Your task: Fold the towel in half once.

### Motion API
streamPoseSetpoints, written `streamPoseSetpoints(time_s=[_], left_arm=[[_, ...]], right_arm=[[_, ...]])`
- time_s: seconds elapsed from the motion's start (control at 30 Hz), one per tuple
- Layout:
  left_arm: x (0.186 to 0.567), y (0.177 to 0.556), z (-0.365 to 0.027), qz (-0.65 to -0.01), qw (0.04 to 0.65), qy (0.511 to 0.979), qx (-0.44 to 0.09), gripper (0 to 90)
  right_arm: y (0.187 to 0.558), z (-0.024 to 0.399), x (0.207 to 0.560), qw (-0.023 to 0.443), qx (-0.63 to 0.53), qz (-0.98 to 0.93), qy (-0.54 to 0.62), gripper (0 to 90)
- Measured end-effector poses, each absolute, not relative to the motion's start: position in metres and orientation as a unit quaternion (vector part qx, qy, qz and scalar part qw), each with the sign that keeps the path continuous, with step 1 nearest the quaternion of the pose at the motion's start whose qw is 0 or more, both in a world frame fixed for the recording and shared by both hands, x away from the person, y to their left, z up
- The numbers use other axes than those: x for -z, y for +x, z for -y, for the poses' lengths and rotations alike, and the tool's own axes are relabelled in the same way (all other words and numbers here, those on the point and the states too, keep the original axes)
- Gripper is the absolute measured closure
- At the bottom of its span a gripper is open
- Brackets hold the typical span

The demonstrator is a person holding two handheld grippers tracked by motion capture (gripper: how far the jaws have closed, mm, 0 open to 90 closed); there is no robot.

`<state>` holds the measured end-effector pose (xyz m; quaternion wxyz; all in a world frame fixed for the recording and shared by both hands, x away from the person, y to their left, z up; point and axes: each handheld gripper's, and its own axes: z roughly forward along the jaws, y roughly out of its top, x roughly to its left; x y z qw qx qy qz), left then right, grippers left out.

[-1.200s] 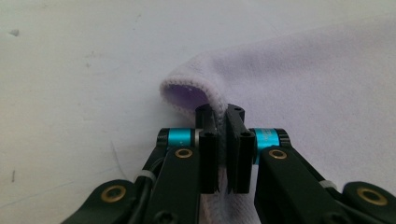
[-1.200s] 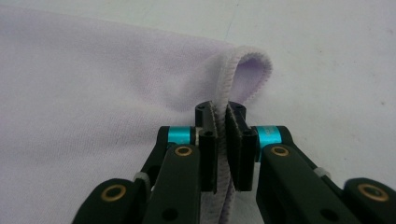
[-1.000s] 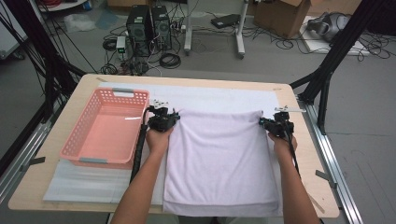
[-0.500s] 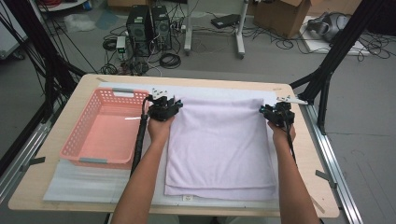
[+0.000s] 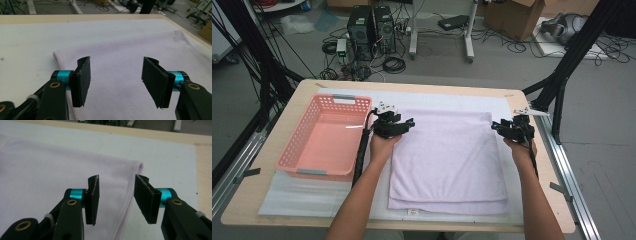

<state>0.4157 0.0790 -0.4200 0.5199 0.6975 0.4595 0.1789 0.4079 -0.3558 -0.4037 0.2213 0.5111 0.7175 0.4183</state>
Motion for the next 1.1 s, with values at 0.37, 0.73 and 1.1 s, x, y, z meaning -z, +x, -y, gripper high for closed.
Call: streamPoseSetpoints(time_s=[0.37,0.73,1.1], left_arm=[[0.43,0.371,-0.08,-0.433,0.528,0.71,-0.169,43.7],[0.437,0.34,-0.088,-0.414,0.537,0.717,-0.162,45.1],[0.445,0.297,-0.105,-0.39,0.539,0.732,-0.147,48.0]], right_arm=[[0.368,0.347,0.402,0.201,-0.416,-0.743,0.485,50.5],[0.33,0.345,0.419,0.201,-0.424,-0.753,0.462,50.6],[0.29,0.346,0.432,0.201,-0.431,-0.757,0.448,50.5]])
